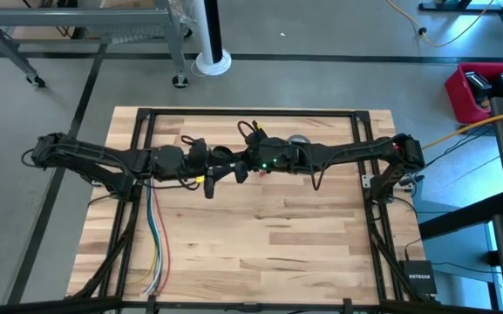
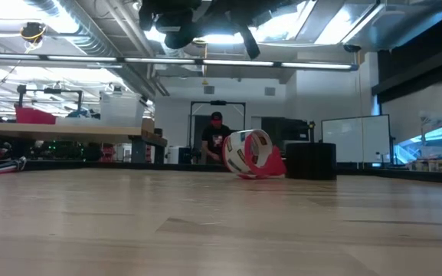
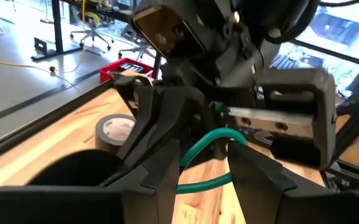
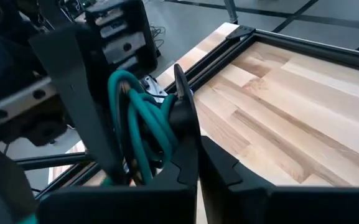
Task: Coil cords
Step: Coil the green wire on the spool
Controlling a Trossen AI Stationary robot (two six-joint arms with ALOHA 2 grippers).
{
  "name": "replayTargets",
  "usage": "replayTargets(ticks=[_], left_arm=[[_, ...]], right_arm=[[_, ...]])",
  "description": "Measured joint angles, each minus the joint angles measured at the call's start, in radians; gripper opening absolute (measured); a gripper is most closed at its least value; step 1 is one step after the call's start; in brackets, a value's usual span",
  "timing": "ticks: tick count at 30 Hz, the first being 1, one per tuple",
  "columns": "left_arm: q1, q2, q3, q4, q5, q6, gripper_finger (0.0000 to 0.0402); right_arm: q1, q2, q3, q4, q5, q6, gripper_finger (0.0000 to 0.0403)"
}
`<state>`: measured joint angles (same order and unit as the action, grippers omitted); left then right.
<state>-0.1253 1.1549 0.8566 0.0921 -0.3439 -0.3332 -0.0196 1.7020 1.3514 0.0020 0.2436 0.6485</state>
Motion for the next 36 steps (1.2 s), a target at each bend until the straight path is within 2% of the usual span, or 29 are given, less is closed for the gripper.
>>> replayTargets(ticks=[9,14,23,30,36], left_arm=[[-0.004,0.003,-0.004,-0.033,0.097,-0.051,0.0135],[-0.015,0.003,-0.004,-0.119,0.093,-0.109,0.015],[-0.015,0.002,-0.004,-0.147,0.085,-0.216,0.0155],[-0.015,0.002,-0.004,-0.256,0.084,-0.386,0.0155],[-0.034,0.002,-0.004,-0.222,0.082,-0.335,0.0155]], right_arm=[[-0.004,-0.006,0.008,0.038,0.034,0.0,0.0003],[-0.002,-0.003,0.006,0.07,0.033,-0.024,0.0003],[-0.002,-0.003,0.005,0.056,0.027,-0.025,0.0003],[-0.002,-0.003,0.005,0.054,0.028,-0.025,0.0003],[-0.002,-0.003,0.004,0.053,0.044,-0.026,0.0003]])
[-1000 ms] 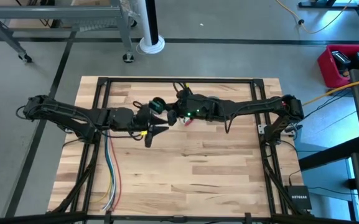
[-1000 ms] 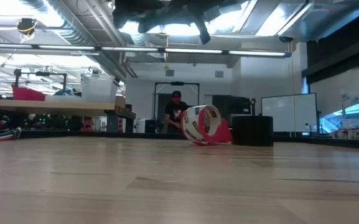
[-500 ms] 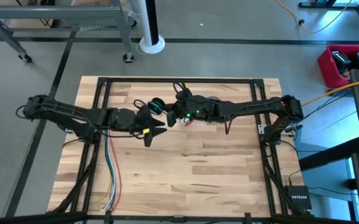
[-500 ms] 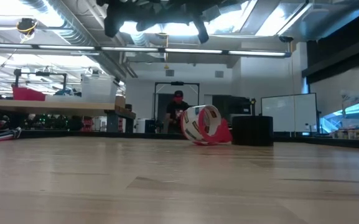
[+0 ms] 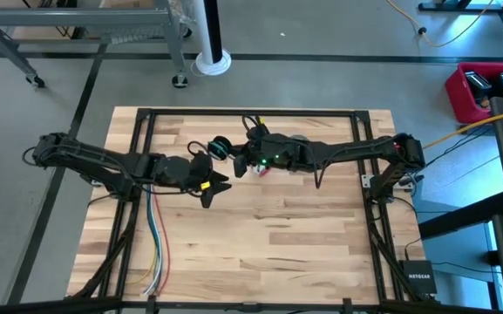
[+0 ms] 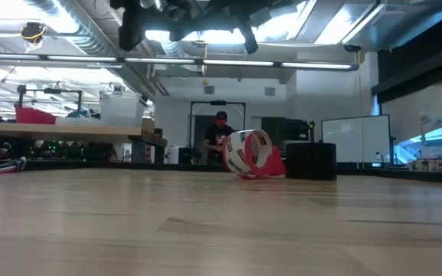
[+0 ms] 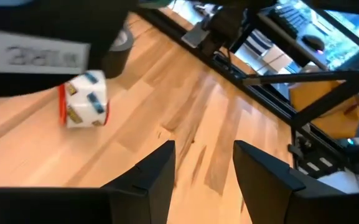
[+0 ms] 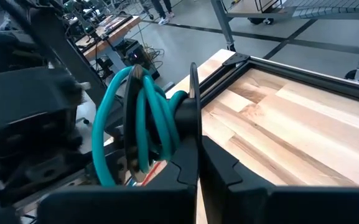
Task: Coil cords
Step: Coil the green wire on the spool
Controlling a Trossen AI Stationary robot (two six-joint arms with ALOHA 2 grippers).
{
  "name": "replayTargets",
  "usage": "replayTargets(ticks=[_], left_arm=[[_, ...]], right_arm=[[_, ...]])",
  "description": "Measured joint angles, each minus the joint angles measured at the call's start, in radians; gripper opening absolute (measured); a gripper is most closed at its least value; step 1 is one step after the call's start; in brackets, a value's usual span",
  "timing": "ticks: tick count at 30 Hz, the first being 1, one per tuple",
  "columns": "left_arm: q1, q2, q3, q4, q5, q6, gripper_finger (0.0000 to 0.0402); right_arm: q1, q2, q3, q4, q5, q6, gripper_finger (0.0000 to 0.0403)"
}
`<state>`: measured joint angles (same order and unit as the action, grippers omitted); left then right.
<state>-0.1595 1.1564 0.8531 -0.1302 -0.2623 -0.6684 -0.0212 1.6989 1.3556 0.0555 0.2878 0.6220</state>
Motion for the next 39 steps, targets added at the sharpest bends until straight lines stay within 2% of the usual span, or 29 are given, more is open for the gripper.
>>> replayTargets(ticks=[5,7,13,17,21,26,35,39], left_arm=[[-0.007,0.0,0.001,0.015,-0.002,0.062,0.0155],[-0.007,0.0,0.001,0.017,-0.033,0.06,0.0155],[-0.028,0.007,0.001,0.039,-0.314,-0.028,0.0155],[-0.067,0.051,0.001,0.201,-0.473,0.042,0.0155],[-0.084,0.11,0.002,0.371,-0.548,0.133,0.0155],[-0.087,0.165,0.002,0.472,-0.603,0.196,0.0155],[-0.144,0.169,0.002,0.492,-0.839,0.296,0.0155],[-0.157,0.169,0.001,0.493,-0.851,0.307,0.0155]], right_arm=[[0.0,0.0,0.0,0.0,0.0,0.0,0.0003],[0.001,0.0,0.0,0.001,0.008,0.0,0.0003],[0.001,0.0,-0.001,0.056,0.066,0.016,0.0003],[0.001,0.0,-0.001,0.143,0.087,0.02,0.0003],[0.001,0.0,-0.001,0.186,0.114,0.002,0.0003],[0.001,0.0,-0.001,0.177,0.121,0.002,0.0003],[0.001,0.0,-0.001,0.173,0.121,0.002,0.0003],[0.001,0.0,-0.001,0.175,0.121,0.002,0.0003]])
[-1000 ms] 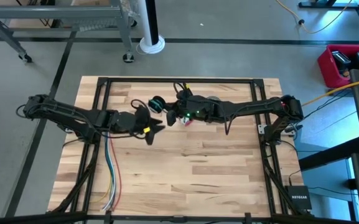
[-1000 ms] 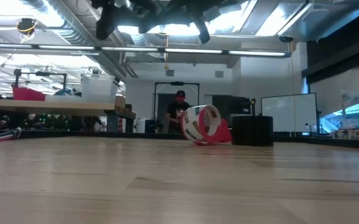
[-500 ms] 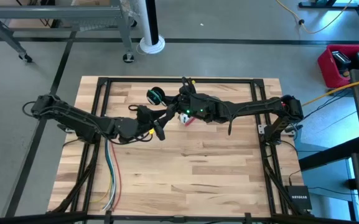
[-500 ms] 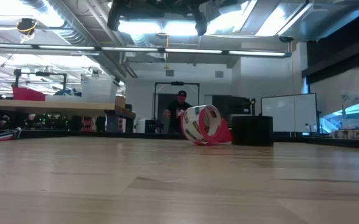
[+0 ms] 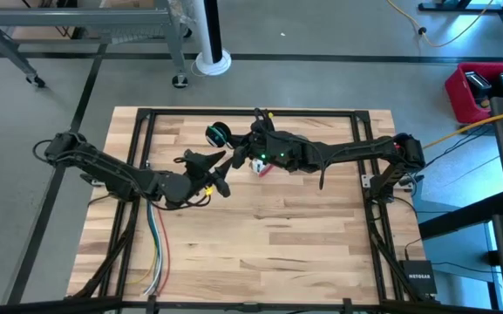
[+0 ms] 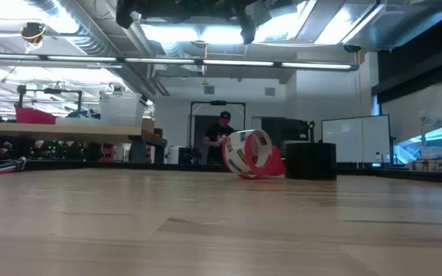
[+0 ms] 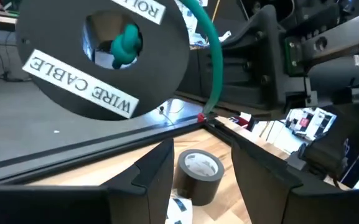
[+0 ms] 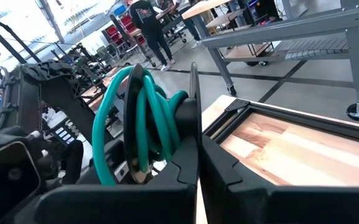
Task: Coil cords
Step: Coil the green wire on the spool
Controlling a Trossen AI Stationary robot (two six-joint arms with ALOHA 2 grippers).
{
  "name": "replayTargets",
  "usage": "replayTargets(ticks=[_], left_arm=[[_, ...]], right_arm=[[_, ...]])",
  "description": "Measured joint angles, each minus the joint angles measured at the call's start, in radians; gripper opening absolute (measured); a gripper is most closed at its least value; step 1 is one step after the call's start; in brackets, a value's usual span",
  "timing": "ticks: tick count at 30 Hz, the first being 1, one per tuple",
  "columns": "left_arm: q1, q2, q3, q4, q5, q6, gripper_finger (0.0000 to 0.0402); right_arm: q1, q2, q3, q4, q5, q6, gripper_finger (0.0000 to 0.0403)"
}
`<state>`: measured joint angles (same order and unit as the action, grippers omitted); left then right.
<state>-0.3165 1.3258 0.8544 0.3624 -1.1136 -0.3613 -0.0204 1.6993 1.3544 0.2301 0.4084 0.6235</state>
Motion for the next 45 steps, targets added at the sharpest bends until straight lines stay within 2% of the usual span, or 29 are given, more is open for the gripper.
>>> replayTargets(ticks=[4,13,26,35,45], left_arm=[[-0.003,0.0,0.0,0.006,-0.005,0.013,0.0155],[0.006,0.0,0.0,0.139,-0.024,0.16,0.0155],[0.018,0.0,0.0,0.163,-0.012,0.156,0.0155],[0.014,0.0,0.0,0.253,-0.009,0.215,0.0155],[0.017,0.0,0.0,0.253,-0.009,0.213,0.0155]], right_arm=[[0.0,0.0,0.0,0.0,0.0,0.0,0.0003],[0.0,0.0,0.0,0.006,-0.016,0.0,0.0003],[0.0,0.0,0.0,0.007,-0.019,0.0,0.0003],[0.0,0.0,0.0,0.006,-0.019,0.0,0.0003],[0.0,0.0,0.0,0.004,-0.036,0.0,0.0003]])
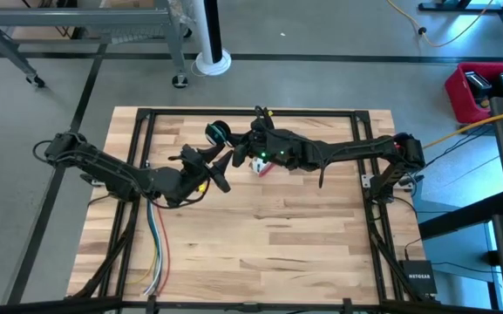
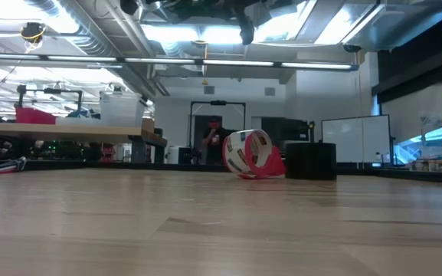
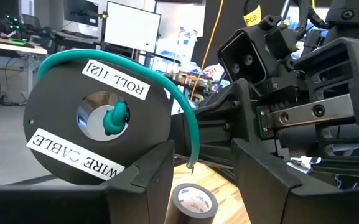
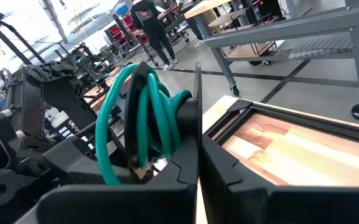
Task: Coil cords
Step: Coil the green wire on the spool
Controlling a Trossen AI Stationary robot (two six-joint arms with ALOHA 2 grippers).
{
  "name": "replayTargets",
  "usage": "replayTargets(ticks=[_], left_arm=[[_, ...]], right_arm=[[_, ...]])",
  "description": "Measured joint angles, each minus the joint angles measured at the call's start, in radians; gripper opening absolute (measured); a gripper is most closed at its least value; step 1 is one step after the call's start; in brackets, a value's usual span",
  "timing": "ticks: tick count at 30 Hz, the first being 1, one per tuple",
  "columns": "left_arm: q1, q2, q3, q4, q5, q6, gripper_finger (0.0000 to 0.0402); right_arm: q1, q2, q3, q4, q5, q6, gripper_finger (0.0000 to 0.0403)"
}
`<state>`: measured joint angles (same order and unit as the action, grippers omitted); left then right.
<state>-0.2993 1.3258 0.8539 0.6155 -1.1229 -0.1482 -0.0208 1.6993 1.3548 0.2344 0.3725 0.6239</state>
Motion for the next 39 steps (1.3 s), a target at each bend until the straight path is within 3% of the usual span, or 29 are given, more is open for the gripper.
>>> replayTargets(ticks=[13,18,26,39], left_arm=[[0.0,0.0,0.0,-0.001,0.0,-0.008,0.0151],[0.0,0.0,0.0,-0.002,-0.006,-0.005,0.0113],[0.006,0.005,0.0,-0.002,-0.002,0.021,0.001],[0.005,0.012,0.0,0.039,-0.002,0.034,0.0003]], right_arm=[[0.0,0.0,0.0,0.001,-0.028,0.0,0.0003],[0.0,0.0,0.0,0.001,-0.034,0.0,0.0003],[0.002,0.0,-0.001,0.001,-0.097,0.006,0.0003],[0.001,0.001,-0.001,0.0,-0.096,0.007,0.0003]])
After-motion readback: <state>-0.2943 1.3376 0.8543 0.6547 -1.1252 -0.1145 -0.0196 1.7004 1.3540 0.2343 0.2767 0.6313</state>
